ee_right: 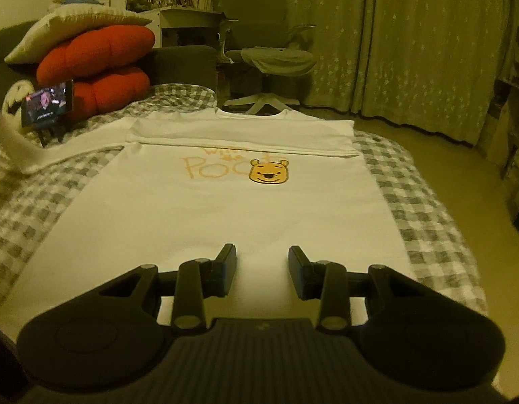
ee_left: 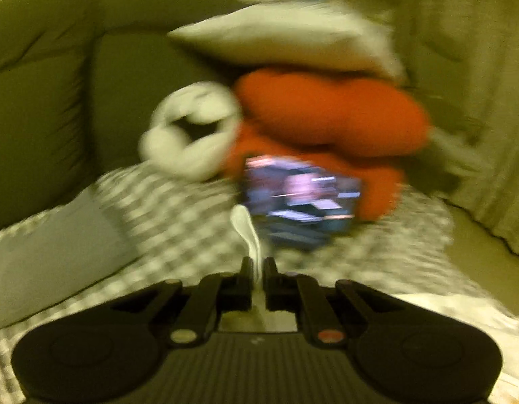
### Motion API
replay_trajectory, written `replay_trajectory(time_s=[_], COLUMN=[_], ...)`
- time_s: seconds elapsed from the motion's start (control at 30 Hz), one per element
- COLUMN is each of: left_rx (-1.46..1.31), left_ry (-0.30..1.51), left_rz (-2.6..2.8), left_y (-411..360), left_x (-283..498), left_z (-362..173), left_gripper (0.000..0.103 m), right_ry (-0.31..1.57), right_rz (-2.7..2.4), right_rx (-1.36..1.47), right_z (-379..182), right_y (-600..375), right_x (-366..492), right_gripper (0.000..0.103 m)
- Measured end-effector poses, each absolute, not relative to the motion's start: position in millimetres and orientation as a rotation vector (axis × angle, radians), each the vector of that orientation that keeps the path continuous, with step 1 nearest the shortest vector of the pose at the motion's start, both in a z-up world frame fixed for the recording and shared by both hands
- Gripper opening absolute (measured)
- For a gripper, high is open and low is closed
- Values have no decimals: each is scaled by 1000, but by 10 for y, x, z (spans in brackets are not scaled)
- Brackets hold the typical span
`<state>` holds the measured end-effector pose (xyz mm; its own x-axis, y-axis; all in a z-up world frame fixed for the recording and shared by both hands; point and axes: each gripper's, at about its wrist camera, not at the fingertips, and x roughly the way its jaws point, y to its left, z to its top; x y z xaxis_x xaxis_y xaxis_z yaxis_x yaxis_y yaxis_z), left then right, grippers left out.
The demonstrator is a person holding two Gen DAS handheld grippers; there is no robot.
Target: Fold clothes
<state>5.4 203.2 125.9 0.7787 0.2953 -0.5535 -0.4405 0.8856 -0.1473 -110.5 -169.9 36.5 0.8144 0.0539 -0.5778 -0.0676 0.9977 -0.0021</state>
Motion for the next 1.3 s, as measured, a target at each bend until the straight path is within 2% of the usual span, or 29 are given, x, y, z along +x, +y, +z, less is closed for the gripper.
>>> replay_trajectory(time_s=[0.2, 0.37, 0.53, 0.63, 0.7, 0.73, 0.9, 1.03, 1.3], left_rx=[-195, -247, -364, -387, -393, -397, -506, -553, -585], left_ry=[566, 643, 730, 732, 704, 690, 736, 753, 801], left_rz=[93, -85, -225, -283, -296, -302, -161, -87, 6], left_y=[634, 121, 167, 238, 387, 466, 1094, 1409, 1719], left_x=[186, 452, 608, 594, 539, 512, 479, 465, 573], left_z=[1262, 909, 658, 742, 846, 897, 876, 838, 694], left_gripper=[6, 7, 11, 21, 38, 39, 39, 39, 39], right_ry=[634, 635, 653, 683, 701, 708, 755, 782, 928], right_rz=[67, 53, 47, 50, 81, 102, 294, 355, 380], right_rx=[62, 99, 101, 151, 225, 263, 507, 428, 372], right_z=[362, 379, 347, 308, 309, 323, 467, 638, 370], right_y=[-1690, -1757, -1840, -1930, -2018, -2049, -2093, -1838, -1489], right_x=[-1009, -1010, -1020, -973, -912, -884, -609, -194, 762], right_gripper=[39, 39, 39, 39, 39, 39, 42, 52, 52])
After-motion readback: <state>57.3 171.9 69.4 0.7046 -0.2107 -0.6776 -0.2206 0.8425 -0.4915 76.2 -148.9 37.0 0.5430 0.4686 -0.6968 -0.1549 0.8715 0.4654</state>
